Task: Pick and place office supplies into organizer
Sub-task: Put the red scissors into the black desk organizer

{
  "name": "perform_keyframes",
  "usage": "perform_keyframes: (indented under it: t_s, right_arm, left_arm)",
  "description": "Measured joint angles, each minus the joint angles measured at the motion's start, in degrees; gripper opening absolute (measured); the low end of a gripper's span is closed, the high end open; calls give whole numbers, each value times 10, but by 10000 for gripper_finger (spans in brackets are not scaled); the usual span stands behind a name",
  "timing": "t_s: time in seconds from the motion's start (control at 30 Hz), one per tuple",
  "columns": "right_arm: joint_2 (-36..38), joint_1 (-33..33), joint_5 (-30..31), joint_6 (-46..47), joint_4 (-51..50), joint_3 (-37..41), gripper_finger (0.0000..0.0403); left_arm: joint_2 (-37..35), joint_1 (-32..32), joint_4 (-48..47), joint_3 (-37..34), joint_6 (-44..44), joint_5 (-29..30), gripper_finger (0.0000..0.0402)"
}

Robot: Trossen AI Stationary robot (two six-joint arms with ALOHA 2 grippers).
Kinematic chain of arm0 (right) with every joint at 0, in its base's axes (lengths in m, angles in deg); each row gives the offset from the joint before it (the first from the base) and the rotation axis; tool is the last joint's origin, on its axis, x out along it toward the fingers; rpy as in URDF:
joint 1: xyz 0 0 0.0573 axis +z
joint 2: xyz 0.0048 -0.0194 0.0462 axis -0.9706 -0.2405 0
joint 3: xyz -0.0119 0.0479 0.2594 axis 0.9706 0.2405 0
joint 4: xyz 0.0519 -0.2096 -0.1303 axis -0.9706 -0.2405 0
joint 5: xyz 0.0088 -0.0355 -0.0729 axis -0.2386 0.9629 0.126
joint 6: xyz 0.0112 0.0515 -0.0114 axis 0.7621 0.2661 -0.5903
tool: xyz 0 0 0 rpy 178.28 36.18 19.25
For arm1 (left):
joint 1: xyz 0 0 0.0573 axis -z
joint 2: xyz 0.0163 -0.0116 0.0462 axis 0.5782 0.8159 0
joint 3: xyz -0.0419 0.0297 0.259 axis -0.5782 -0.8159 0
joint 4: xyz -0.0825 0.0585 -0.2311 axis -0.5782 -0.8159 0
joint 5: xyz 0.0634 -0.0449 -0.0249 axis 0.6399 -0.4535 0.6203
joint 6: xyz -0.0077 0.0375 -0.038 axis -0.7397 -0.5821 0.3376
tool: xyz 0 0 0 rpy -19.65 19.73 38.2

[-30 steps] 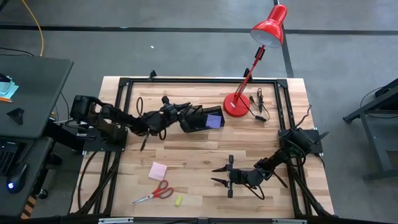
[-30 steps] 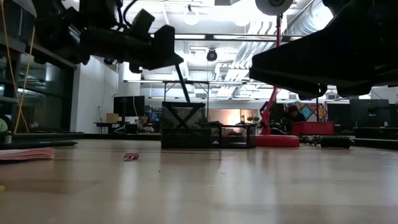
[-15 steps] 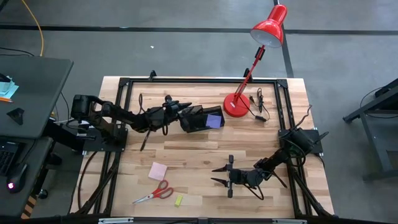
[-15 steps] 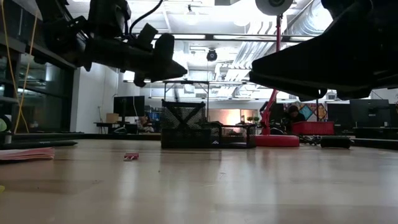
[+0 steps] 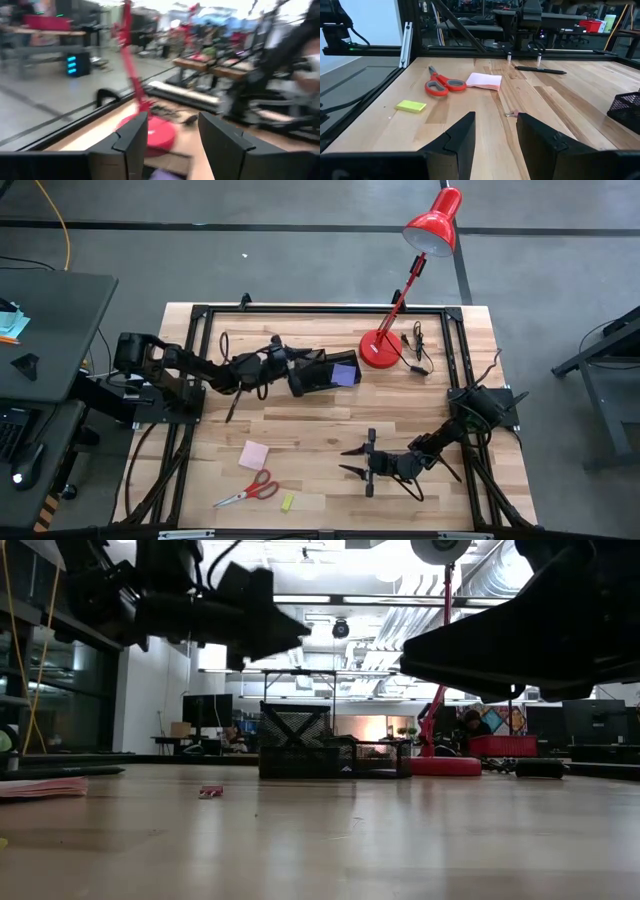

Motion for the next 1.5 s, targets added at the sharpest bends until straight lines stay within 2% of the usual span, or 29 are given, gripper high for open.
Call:
perform_keyframes:
  t_s: [0.3,0.43,0.6,0.73,0.83,1.07,1.3,1.4,1.5]
  right_arm:
    - [0,-2,-7,4,-3,0,133]
    - [0,-2,-38,4,-3,0,133]
    - [0,-11,-101,20,-3,0,133]
    - [0,-29,-127,41,-6,0,133]
    - [0,-41,-127,63,-24,0,133]
    - [0,-58,-129,104,-60,0,133]
    - [0,-59,-130,99,-60,0,133]
    - [0,-59,-157,74,-66,-8,135]
    - [0,-66,-246,48,-94,-37,139]
  left_arm:
    - [0,94,12,0,25,-123,150]
    - [0,140,-10,0,28,-177,151]
    - [0,200,-38,0,38,-184,151]
    - [0,251,-63,0,38,-183,152]
    - [0,294,-75,0,38,-160,152]
    - [0,378,-148,0,46,-44,152]
    - [0,439,-206,0,72,26,152]
    - [0,462,-206,0,74,50,152]
    - [0,487,-206,0,70,81,152]
